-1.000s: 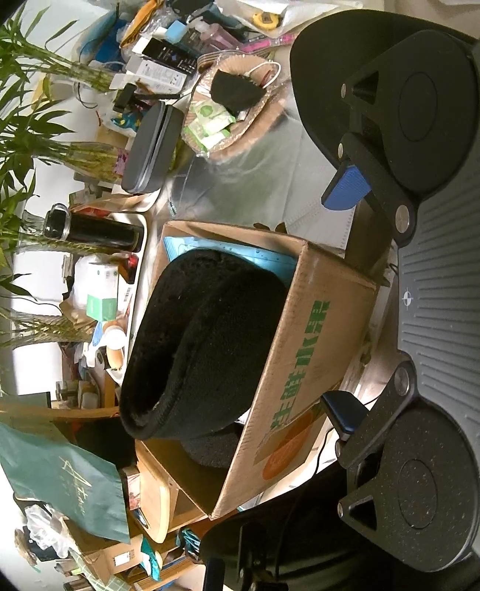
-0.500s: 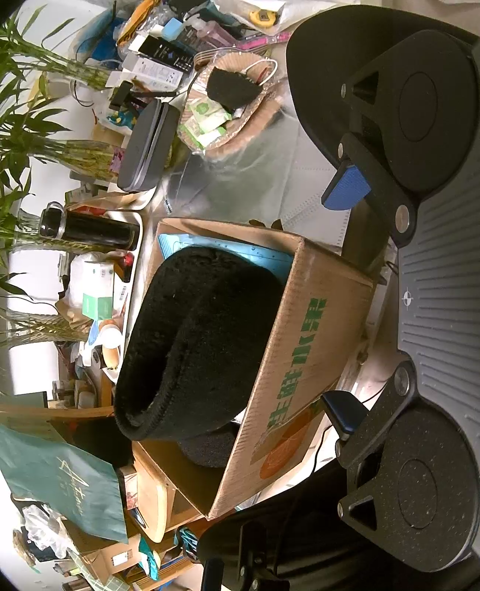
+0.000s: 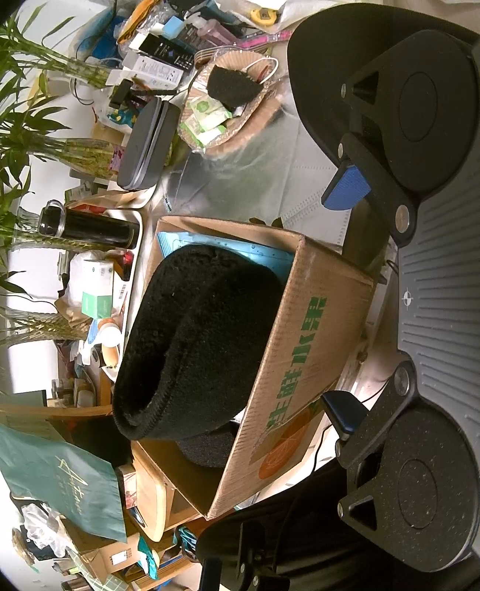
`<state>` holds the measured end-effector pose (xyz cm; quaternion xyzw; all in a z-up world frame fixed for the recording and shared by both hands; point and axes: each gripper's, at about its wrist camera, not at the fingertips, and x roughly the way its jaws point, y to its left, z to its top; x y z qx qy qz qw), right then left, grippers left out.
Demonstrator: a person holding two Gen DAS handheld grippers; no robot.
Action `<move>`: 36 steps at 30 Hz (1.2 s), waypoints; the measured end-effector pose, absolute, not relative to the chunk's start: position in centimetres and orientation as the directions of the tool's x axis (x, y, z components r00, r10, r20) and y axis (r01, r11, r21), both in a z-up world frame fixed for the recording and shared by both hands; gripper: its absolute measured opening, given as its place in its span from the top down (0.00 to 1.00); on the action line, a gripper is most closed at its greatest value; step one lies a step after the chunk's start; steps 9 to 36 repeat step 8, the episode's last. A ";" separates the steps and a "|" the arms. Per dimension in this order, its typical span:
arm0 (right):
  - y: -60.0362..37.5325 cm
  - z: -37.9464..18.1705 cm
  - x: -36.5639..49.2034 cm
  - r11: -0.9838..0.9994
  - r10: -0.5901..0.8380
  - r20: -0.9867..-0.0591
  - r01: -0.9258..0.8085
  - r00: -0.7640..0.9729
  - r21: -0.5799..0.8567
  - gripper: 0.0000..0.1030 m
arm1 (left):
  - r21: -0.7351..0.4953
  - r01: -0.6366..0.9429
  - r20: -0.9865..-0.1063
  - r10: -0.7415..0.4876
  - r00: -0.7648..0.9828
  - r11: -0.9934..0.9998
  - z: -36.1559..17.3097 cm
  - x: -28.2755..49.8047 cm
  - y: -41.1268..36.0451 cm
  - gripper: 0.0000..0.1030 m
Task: Organize soft objects
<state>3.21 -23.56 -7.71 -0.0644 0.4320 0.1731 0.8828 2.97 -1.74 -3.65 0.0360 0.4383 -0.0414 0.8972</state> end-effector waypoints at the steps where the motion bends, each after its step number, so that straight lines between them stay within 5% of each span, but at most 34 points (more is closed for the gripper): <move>1: -23.6 -7.7 3.2 0.932 0.250 -0.785 -0.361 0.567 0.036 0.00 | 0.028 0.104 -0.790 -0.042 0.612 0.994 -3.6 3.0 -1.8 0.00; 36: -23.6 -7.7 3.2 0.932 0.249 -0.785 -0.361 0.568 0.034 0.00 | 0.042 0.114 -0.780 -0.039 0.625 0.993 -3.5 2.8 -1.9 0.00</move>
